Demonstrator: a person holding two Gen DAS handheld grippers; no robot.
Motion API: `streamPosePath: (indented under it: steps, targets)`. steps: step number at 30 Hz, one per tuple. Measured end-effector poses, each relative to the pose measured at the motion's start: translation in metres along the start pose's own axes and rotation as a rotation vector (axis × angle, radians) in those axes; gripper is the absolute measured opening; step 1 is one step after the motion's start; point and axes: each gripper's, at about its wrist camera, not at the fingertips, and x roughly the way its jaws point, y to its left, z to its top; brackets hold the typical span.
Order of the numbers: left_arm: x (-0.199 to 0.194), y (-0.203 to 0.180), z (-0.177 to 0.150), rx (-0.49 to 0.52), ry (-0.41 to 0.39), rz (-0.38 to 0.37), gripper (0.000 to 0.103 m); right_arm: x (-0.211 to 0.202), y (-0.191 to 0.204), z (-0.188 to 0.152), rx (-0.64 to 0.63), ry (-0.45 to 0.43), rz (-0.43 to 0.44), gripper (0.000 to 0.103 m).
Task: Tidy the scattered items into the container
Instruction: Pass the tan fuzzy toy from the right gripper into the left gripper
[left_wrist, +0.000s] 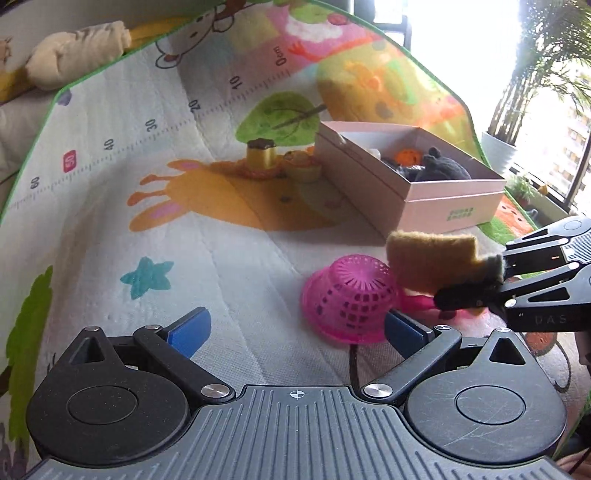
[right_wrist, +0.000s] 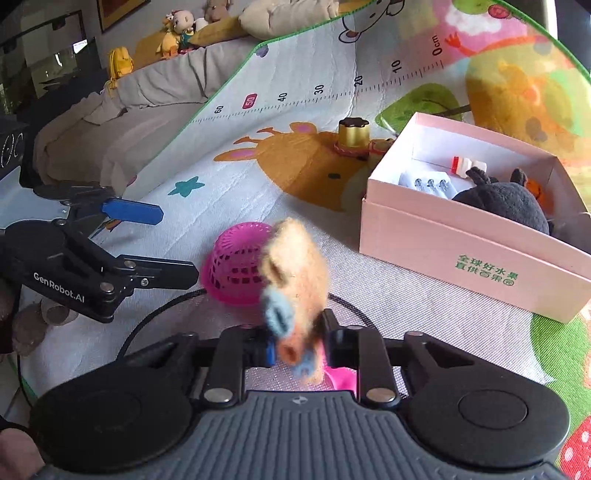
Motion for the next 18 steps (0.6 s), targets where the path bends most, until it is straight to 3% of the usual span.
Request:
streamPosePath:
  steps: [6, 11, 13, 15, 18]
  targets:
    - [-0.003, 0.018, 0.001, -0.027, 0.023, 0.132, 0.103, -0.012, 0.023, 0.029, -0.069, -0.115, 0.014, 0.011]
    - [-0.006, 0.043, -0.005, -0.07, 0.057, 0.215, 0.103, -0.007, 0.071, 0.033, -0.26, -0.156, 0.021, 0.012]
    - [-0.008, 0.053, -0.009, -0.097, 0.066, 0.235, 0.103, -0.005, 0.087, 0.028, -0.324, -0.14, 0.072, 0.028]
    - [-0.009, 0.061, -0.013, -0.117, 0.073, 0.245, 0.103, -0.006, 0.094, 0.022, -0.355, -0.137, 0.116, 0.059]
    - [-0.009, 0.066, -0.017, -0.13, 0.078, 0.249, 0.103, -0.012, 0.091, 0.015, -0.364, -0.134, 0.13, 0.063]
